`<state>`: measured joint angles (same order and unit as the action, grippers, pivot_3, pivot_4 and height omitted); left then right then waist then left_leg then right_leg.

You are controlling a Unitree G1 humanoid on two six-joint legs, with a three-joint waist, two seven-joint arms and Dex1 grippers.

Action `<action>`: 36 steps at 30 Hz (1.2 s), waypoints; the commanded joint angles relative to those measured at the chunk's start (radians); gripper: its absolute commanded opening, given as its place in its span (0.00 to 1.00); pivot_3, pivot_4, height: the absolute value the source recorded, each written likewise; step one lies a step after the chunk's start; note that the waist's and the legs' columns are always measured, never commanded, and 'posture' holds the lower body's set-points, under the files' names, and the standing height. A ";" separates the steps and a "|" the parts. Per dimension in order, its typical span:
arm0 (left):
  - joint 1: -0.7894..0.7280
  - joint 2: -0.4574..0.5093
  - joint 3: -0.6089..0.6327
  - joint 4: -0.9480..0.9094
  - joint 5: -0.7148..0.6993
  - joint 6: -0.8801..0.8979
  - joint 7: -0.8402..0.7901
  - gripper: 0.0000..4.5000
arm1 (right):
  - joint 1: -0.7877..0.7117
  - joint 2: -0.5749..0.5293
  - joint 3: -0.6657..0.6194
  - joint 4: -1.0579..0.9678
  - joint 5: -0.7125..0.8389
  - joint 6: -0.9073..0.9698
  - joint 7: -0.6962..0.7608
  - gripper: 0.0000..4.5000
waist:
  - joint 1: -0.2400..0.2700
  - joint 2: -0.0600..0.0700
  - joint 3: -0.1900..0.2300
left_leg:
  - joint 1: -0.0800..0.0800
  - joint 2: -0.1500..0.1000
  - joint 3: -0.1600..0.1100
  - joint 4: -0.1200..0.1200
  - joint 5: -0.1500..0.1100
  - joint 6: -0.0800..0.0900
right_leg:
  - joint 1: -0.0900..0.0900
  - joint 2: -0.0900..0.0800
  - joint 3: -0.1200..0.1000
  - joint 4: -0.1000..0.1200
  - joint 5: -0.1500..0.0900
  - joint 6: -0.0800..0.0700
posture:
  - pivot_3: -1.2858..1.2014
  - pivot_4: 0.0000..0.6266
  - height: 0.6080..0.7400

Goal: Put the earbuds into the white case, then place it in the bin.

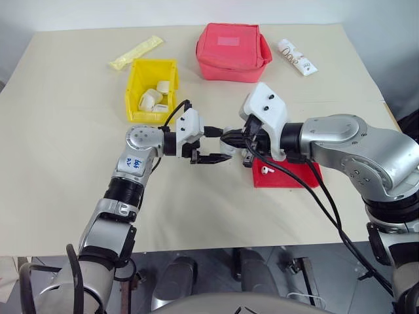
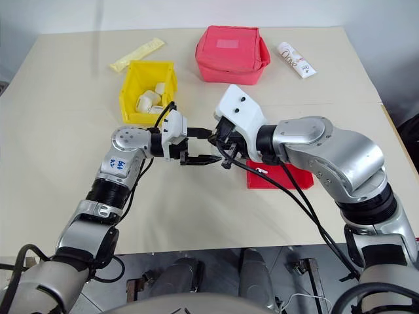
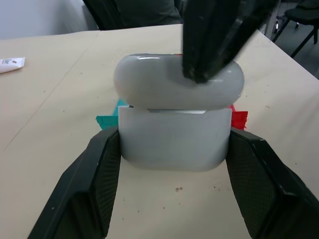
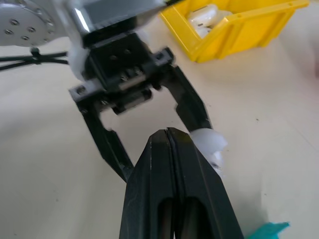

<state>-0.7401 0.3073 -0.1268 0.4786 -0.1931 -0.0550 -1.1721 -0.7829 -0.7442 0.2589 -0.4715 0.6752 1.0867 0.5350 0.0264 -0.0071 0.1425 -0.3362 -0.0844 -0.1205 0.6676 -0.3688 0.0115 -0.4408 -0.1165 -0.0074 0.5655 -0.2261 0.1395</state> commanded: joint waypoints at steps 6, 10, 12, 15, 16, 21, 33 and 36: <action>0.040 0.042 0.086 -0.111 -0.098 0.022 0.002 0.62 | 0.134 -0.092 -0.214 -0.089 0.012 -0.014 0.046 0.00 | 0.001 0.000 0.000 | 0.000 0.000 0.000 0.000 0.000 0.000 | 0.000 0.000 0.000 0.000 0.000 0.000 | 0.52 0.24 1.00; 0.041 0.061 0.125 -0.108 -0.121 0.046 0.026 0.62 | 0.252 -0.061 -0.425 -0.086 0.143 -0.084 0.152 0.00 | 0.003 0.000 0.000 | 0.000 0.000 0.000 0.000 0.000 0.000 | 0.001 0.000 0.000 0.000 0.000 0.000 | 0.52 0.24 1.00; 0.036 0.072 0.142 -0.097 -0.126 0.053 0.039 0.62 | 0.307 -0.047 -0.530 -0.035 0.258 -0.084 0.232 0.13 | 0.003 -0.001 0.000 | 0.000 0.000 -0.001 0.000 0.000 0.000 | 0.002 0.000 -0.001 -0.001 0.000 0.000 | 0.52 0.24 1.00; 0.002 0.094 0.175 -0.040 -0.111 0.050 0.081 0.62 | 0.393 -0.087 -0.557 0.023 0.248 -0.152 0.366 0.34 | 0.002 -0.001 0.000 | 0.001 0.000 0.000 0.000 0.000 0.000 | 0.003 0.000 0.000 -0.001 0.000 0.001 | 0.52 0.24 1.00; -0.013 0.102 0.185 -0.016 -0.101 0.046 0.102 0.62 | 0.418 -0.097 -0.556 0.038 0.233 -0.182 0.405 0.41 | 0.001 -0.001 0.000 | 0.002 0.001 0.000 0.000 0.000 0.000 | 0.003 0.001 0.000 -0.001 0.000 0.001 | 0.52 0.24 1.00; -0.107 0.152 0.200 0.120 0.014 0.075 0.333 0.62 | 0.440 -0.086 -0.536 0.124 0.151 -0.293 0.433 0.80 | 0.001 -0.001 0.001 | 0.002 0.000 0.000 0.000 0.000 0.000 | 0.003 0.000 0.000 -0.001 0.000 0.001 | 0.52 0.24 1.00; -0.331 0.186 0.197 0.533 0.163 -0.022 0.666 0.69 | 0.505 -0.031 -0.542 0.050 0.155 -0.320 0.350 1.00 | 0.005 -0.002 0.001 | 0.001 -0.005 0.000 0.000 0.000 0.000 | 0.001 -0.001 0.000 0.000 0.000 0.001 | 0.52 0.24 1.00; -0.316 0.205 0.211 0.502 0.128 -0.080 0.557 0.89 | 0.504 -0.042 -0.548 0.046 0.172 -0.308 0.360 1.00 | 0.004 -0.002 0.001 | 0.001 -0.005 0.000 0.000 0.000 0.000 | 0.001 -0.001 0.000 0.000 0.000 0.001 | 0.52 0.24 1.00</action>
<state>-1.0418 0.4880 0.0654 1.0279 -0.0389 -0.0748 -0.5564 -0.2759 -0.7762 -0.2678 -0.3921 0.8180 0.7847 0.8884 0.0303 -0.0090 0.1434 -0.3356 -0.0896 -0.1204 0.6679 -0.3687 0.0113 -0.4400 -0.1173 -0.0078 0.5660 -0.2256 0.1404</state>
